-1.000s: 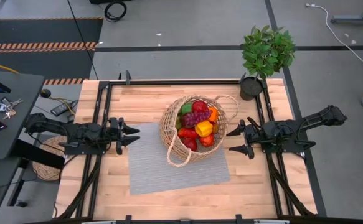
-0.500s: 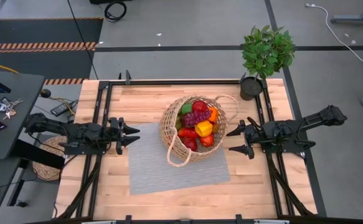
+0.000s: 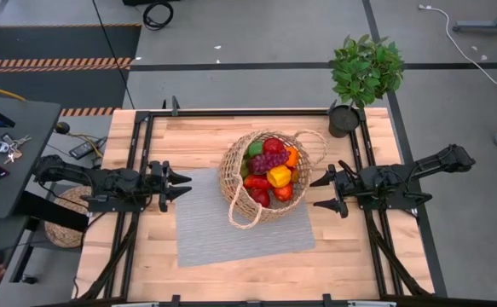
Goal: Build produce basket
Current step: Return to Home Position
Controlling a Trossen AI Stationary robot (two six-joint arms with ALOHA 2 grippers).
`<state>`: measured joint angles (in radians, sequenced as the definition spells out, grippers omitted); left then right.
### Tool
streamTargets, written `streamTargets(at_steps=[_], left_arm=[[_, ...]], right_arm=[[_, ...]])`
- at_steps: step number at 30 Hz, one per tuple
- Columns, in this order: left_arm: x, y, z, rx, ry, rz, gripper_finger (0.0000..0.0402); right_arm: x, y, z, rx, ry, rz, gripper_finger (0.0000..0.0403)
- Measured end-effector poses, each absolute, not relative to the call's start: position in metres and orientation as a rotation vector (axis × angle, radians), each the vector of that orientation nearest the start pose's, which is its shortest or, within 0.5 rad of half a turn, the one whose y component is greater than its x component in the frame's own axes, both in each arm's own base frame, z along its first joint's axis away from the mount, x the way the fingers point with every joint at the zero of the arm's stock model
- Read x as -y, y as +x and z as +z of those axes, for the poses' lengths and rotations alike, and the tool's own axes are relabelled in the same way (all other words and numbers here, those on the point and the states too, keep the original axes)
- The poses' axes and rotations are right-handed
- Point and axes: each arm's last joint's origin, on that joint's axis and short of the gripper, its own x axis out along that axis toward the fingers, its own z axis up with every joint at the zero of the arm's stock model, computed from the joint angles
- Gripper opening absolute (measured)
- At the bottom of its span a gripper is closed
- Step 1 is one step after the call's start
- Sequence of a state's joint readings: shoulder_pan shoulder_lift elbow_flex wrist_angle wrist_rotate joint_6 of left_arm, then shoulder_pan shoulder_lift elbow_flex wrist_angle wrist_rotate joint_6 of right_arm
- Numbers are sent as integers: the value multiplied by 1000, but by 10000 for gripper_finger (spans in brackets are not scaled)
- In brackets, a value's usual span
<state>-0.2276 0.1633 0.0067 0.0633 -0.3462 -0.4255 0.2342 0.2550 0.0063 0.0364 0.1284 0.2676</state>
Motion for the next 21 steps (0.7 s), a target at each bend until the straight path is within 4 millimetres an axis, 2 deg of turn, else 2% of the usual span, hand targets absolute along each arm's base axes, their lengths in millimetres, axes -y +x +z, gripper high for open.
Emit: streamTargets(at_steps=[21], left_arm=[[14,105,159,-63,-398,136,187]], right_arm=[[-22,109,148,-222,228,77,348]])
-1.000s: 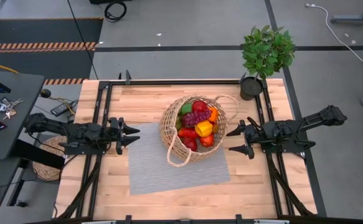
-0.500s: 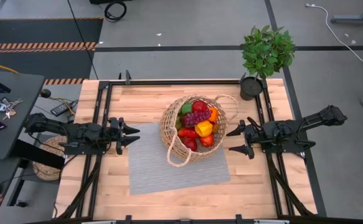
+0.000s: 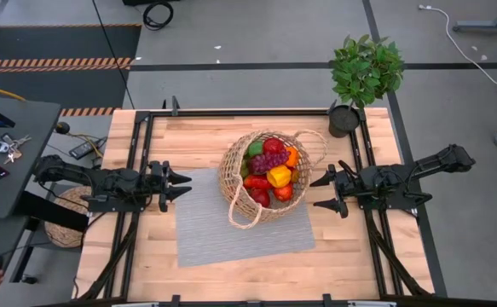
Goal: Build produce basket
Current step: Return to Home Position
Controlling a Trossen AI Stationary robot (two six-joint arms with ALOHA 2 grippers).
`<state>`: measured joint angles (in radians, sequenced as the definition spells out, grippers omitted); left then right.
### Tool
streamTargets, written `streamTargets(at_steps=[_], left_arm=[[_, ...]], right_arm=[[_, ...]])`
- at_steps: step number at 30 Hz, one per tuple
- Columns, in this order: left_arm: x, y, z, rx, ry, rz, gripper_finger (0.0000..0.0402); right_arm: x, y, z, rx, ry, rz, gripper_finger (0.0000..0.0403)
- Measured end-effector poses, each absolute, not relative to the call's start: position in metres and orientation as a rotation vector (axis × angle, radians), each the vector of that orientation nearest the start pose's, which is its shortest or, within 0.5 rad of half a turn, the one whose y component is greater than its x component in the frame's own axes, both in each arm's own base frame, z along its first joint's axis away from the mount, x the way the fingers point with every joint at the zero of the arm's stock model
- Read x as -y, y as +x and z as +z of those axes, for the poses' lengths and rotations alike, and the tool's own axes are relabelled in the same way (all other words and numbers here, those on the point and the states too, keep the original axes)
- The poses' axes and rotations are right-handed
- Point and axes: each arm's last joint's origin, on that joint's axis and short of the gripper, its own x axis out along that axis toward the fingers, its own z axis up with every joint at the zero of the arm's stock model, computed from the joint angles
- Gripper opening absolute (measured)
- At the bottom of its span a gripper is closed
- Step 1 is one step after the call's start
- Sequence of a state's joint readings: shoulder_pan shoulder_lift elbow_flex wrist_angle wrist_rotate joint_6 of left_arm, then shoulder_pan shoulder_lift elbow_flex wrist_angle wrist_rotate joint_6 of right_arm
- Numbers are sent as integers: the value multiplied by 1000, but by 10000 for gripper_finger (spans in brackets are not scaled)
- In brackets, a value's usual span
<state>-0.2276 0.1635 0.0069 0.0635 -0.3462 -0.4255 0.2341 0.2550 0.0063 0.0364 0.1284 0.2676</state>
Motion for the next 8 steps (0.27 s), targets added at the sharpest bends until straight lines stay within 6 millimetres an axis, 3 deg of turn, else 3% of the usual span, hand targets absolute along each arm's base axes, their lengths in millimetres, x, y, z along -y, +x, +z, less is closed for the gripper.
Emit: streamTargets(at_steps=[8], left_arm=[[14,105,159,-63,-399,136,182]], right_arm=[[-22,109,148,-222,228,77,348]])
